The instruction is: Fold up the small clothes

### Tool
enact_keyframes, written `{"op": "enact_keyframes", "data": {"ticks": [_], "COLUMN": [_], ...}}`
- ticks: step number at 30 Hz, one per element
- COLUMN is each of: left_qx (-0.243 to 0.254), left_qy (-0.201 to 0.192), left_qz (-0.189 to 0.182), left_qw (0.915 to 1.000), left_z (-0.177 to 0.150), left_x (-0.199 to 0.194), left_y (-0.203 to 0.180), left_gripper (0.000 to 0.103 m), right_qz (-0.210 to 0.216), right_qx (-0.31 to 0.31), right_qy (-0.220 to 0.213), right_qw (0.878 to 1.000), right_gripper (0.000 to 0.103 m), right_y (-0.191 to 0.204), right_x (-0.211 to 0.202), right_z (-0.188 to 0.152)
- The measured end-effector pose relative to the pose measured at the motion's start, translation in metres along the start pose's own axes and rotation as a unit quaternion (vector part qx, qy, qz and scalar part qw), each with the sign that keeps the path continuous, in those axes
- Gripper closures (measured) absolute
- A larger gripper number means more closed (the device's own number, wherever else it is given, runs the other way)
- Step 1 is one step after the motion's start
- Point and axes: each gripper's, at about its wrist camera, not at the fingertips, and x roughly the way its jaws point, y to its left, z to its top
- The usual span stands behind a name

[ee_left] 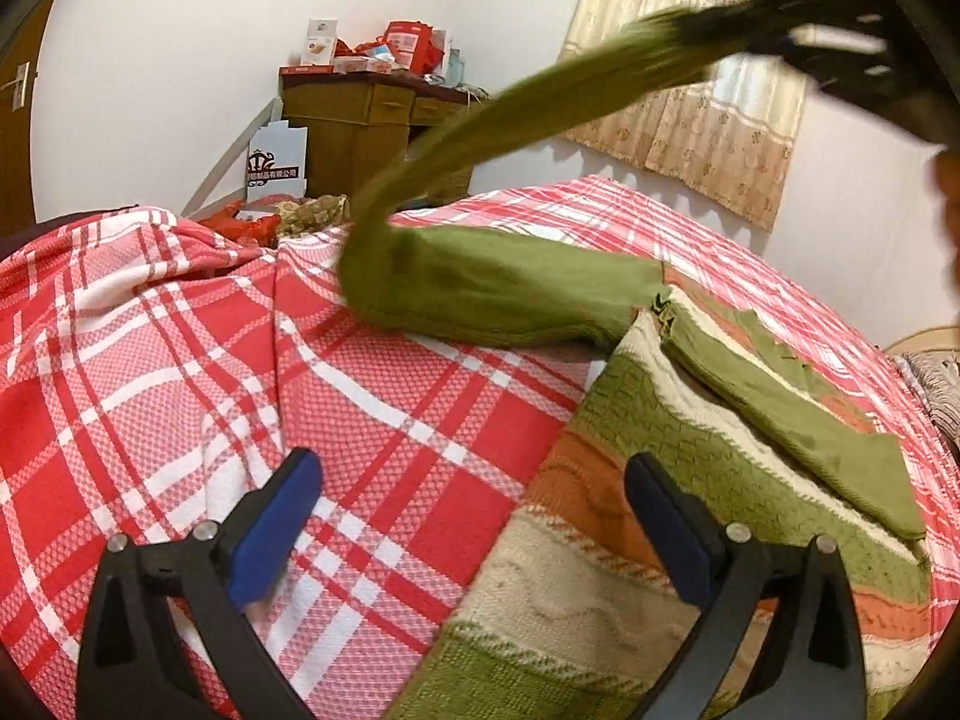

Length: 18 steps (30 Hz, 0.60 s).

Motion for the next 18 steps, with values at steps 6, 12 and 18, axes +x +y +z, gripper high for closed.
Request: {"op": "enact_keyframes", "data": {"ticks": [6, 12, 18], "left_qx": [0.01, 0.019, 0.027], "left_qy": [0.005, 0.01, 0.015], "left_qz": [0.014, 0.026, 0.04], "left_qw": [0.9998, 0.9994, 0.9987], "left_z": [0.001, 0.003, 0.005], "left_x": [0.005, 0.008, 0.013], "left_y": [-0.005, -0.01, -0.016], "left_gripper": [0.0, 0.0, 0.0], "right_qz": [-0.083, -0.156, -0.213], "right_qx": [-0.004, 0.028, 0.097], "right_qy": [-0.057, -0.068, -0.042], "right_qw": [0.995, 0.985, 0.971], "right_gripper": [0.098, 0.098, 0.098], "right_y": [-0.028, -0.072, -0.128], "right_x": [-0.092, -0.16, -0.199], "right_z": [0.011, -0.019, -0.087]}}
